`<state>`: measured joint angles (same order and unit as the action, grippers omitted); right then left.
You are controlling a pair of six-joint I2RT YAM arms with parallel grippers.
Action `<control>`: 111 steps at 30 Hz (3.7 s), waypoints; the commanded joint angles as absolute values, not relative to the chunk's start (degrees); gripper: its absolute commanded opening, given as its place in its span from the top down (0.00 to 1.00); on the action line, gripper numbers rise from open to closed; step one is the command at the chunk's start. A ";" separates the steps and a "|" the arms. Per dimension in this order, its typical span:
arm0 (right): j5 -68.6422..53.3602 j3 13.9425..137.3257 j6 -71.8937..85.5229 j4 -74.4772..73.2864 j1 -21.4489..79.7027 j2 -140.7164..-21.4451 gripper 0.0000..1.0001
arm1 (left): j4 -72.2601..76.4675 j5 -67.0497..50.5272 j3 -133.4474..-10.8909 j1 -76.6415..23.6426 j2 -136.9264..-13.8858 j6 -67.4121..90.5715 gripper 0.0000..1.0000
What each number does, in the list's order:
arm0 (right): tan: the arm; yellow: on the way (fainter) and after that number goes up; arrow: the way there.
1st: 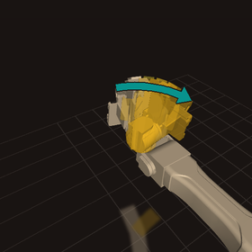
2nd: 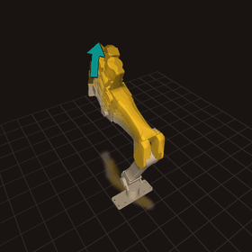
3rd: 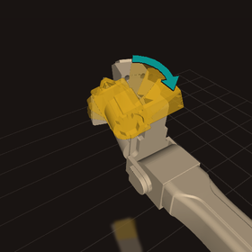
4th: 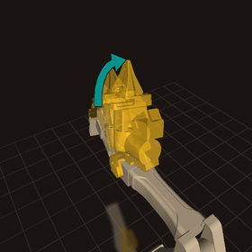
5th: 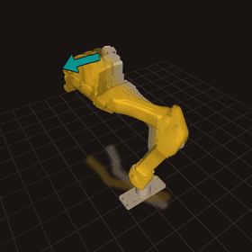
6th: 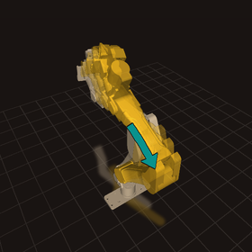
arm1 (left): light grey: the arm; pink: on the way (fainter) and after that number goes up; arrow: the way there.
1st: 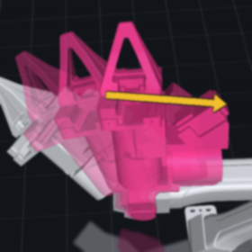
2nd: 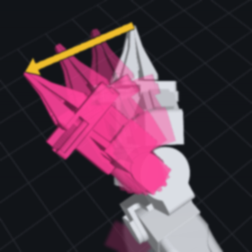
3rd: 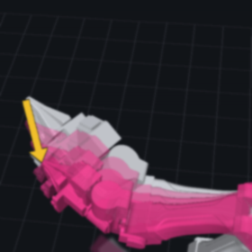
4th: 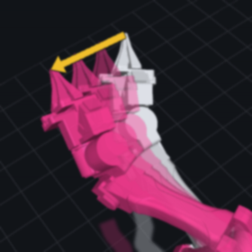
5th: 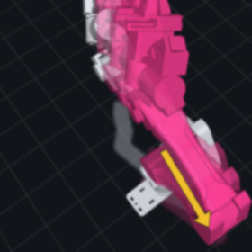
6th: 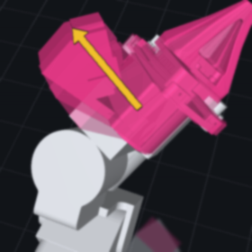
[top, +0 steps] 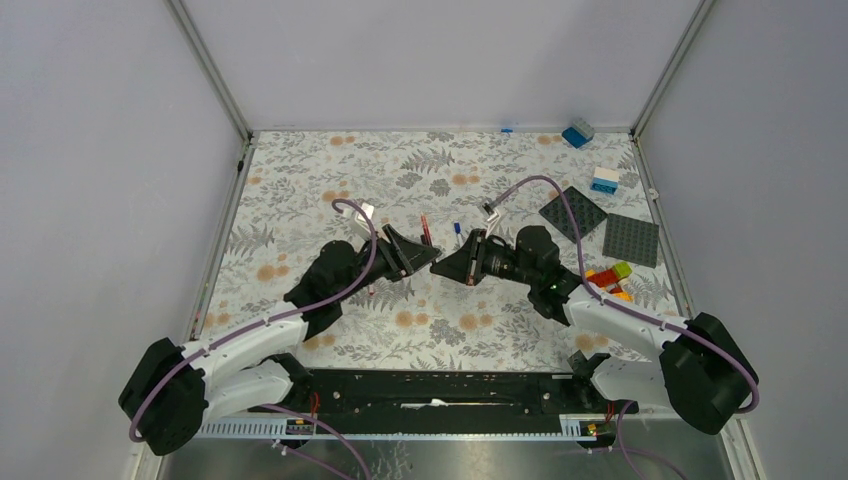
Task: Insert the pens into the pen caps
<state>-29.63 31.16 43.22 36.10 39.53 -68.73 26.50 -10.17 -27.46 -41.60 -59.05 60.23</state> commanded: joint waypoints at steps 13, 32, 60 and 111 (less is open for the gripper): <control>-36.58 35.41 37.13 31.59 39.63 -68.11 1.00 | 19.63 -6.89 -34.57 -39.46 -57.02 53.39 0.47; -36.60 37.19 33.98 27.68 41.21 -68.15 0.76 | 21.69 -7.44 -32.57 -38.49 -56.66 55.31 1.00; -32.35 39.37 40.71 35.79 41.28 -72.86 0.54 | 28.61 -9.48 -28.18 -38.50 -55.63 59.63 1.00; 7.11 34.61 18.77 10.93 41.29 -66.92 1.00 | -10.21 13.63 -38.95 -38.26 -63.16 52.43 0.55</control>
